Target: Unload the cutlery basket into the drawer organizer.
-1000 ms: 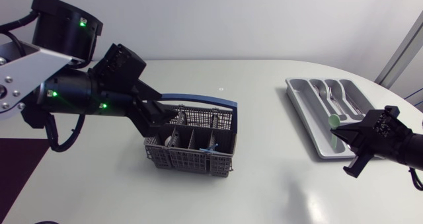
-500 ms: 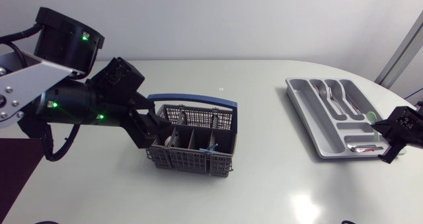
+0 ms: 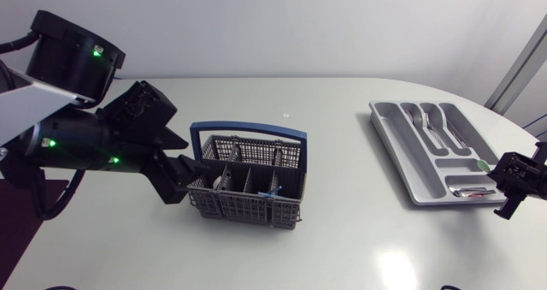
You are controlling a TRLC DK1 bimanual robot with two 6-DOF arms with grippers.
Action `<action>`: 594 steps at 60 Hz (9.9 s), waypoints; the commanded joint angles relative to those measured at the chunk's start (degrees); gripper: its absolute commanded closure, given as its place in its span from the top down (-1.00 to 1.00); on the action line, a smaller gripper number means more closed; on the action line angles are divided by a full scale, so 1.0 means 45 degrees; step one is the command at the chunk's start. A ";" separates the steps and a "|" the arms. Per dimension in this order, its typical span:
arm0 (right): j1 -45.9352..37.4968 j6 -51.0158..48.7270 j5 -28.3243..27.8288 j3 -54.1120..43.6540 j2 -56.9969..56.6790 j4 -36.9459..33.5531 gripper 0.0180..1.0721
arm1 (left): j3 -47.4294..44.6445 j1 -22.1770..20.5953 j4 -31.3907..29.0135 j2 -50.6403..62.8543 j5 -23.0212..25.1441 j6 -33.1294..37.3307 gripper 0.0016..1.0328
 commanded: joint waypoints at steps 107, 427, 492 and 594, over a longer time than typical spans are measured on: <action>0.6642 0.7843 0.3247 -0.2067 -0.8520 -0.5718 0.52 | 0.2088 -0.2380 -0.1363 0.4344 -0.4107 -0.2675 0.15; -0.0272 -0.1376 -0.4429 0.4125 -0.0512 -1.1616 -0.89 | 0.3455 -0.0798 -0.2535 0.2137 0.1986 -0.0624 0.53; -0.0721 -0.3036 -0.2300 0.7953 0.4859 -1.0523 0.17 | 0.1854 -0.1189 -0.1773 0.2000 0.1537 0.0353 0.73; 0.1505 -0.0204 -0.4546 -0.2282 -0.4653 -0.8491 0.30 | -0.0353 -0.5290 0.5473 0.4656 -0.2975 0.2267 -0.73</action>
